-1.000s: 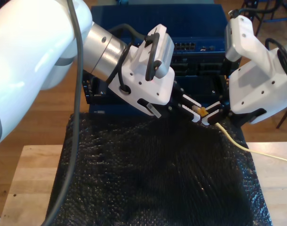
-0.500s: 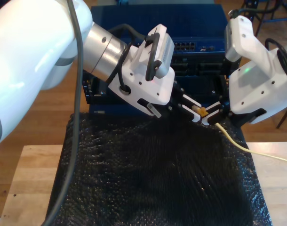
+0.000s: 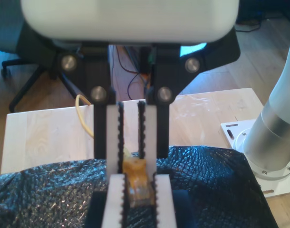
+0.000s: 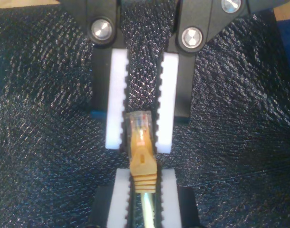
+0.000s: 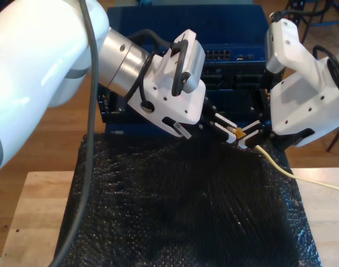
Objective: Grab the cable and plug it in
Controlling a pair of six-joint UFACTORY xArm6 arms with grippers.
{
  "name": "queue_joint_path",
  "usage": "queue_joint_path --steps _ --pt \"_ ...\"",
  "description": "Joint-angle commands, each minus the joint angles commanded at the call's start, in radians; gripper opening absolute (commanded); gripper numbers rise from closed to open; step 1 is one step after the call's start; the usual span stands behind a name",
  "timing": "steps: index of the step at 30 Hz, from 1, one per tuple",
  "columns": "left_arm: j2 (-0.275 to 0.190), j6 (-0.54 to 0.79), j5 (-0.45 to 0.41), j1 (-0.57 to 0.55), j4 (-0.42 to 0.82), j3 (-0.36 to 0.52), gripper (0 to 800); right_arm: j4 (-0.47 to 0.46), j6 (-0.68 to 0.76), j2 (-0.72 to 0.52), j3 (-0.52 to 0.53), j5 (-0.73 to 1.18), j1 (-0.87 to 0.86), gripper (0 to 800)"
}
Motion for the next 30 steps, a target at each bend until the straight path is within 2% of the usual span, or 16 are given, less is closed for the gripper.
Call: queue_joint_path --steps 3,9,13,17,19,21,30 --pt "0.0 0.0 0.0 0.002 0.0 -0.002 3 0.0 0.0 0.0 0.0 0.002 0.0 75" --pt "0.0 -0.002 0.0 0.002 0.0 -0.005 3 0.002 0.006 0.002 -0.003 0.021 0.002 360" --pt "0.0 0.0 0.008 0.018 -0.037 -0.008 3 0.0 0.025 0.002 -0.006 0.021 -0.002 436" --pt "0.002 0.0 0.011 0.043 -0.08 -0.009 3 -0.002 0.023 0.0 -0.014 0.02 -0.006 570" --pt "0.002 0.0 0.011 0.044 -0.083 -0.009 3 -0.002 0.018 0.0 -0.023 0.02 -0.008 658" --pt "0.002 0.0 0.011 0.044 -0.081 -0.009 3 -0.003 0.009 0.0 -0.028 0.02 -0.006 784" --pt "0.005 -0.002 0.011 0.046 -0.08 -0.008 3 -0.005 -0.069 -0.006 -0.044 0.012 -0.009 798"
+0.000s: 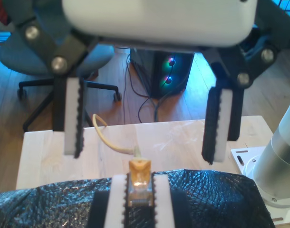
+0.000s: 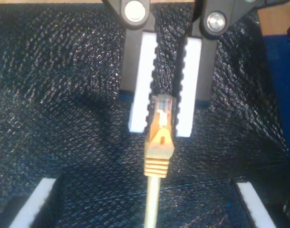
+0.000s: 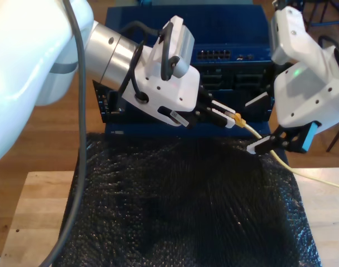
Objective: Grab the cable and plug it in
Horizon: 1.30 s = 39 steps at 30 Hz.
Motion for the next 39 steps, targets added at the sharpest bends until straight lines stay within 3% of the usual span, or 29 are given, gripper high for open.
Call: queue_joint_path --steps 12,17,26,29,35,39 --pt "0.003 -0.002 0.005 0.012 -0.003 0.002 3 0.005 0.003 -0.003 -0.02 -0.002 0.0 798" --pt "0.012 -0.028 0.057 0.011 -0.012 0.0 3 0.006 0.002 -0.028 -0.02 0.002 0.0 728" --pt "0.041 -0.08 0.118 0.025 -0.017 -0.012 3 0.005 -0.074 -0.087 -0.02 -0.002 0.0 791" --pt "0.063 -0.087 0.166 0.028 -0.041 -0.015 3 0.005 -0.129 -0.12 -0.012 -0.002 0.0 793" --pt "0.15 -0.126 0.29 0.109 -0.147 -0.034 3 0.006 -0.15 -0.181 0.005 -0.003 0.0 796" --pt "0.16 -0.127 0.31 0.118 -0.149 -0.044 3 0.006 -0.152 -0.216 0.005 -0.003 0.002 796"
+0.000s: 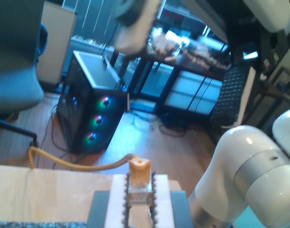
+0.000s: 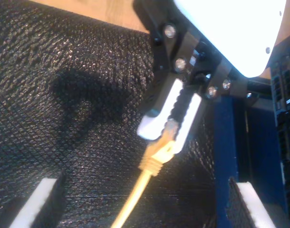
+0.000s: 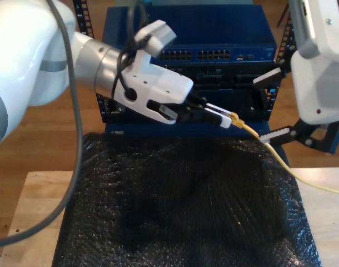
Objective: Grab the cable and plug it in
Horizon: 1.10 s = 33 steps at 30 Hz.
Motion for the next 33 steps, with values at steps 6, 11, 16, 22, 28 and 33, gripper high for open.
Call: queue_joint_path --steps 6,11,16,22,28,33 --pt "0.011 -0.011 0.037 0.008 -0.011 0.002 3 0.002 -0.002 -0.068 0.044 -0.044 0.003 796" --pt "0.029 -0.08 0.092 0.015 -0.029 0.002 3 -0.002 -0.015 -0.118 0.089 -0.164 0.008 796" --pt "0.048 -0.081 0.135 0.037 -0.061 0.003 3 0.0 -0.021 -0.127 0.084 -0.178 0.034 796" --pt "0.068 -0.081 0.181 0.057 -0.091 0.005 3 0.0 -0.032 -0.13 0.084 -0.233 0.114 796" --pt "0.086 -0.081 0.221 0.077 -0.12 0.005 3 -0.002 -0.061 -0.13 0.112 -0.295 0.187 798" --pt "0.101 -0.083 0.258 0.078 -0.164 0.006 3 -0.002 -0.063 -0.132 0.126 -0.308 0.195 797"
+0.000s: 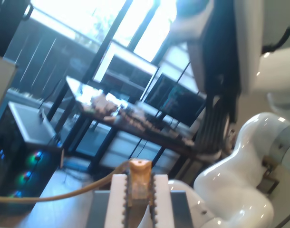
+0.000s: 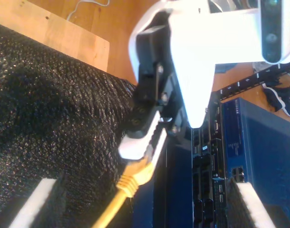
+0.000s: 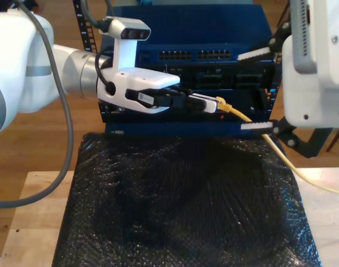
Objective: Grab the cable and plug it in
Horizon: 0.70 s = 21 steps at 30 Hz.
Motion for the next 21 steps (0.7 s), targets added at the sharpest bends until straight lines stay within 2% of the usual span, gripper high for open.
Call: queue_joint_path --steps 10,21 --pt "0.025 -0.018 0.06 0.02 -0.063 0.015 3 0.0 -0.009 -0.029 0.021 -0.051 0.028 796" --pt "0.041 -0.068 0.077 0.02 -0.075 0.023 5 0.0 -0.054 -0.028 0.055 -0.129 0.064 794"
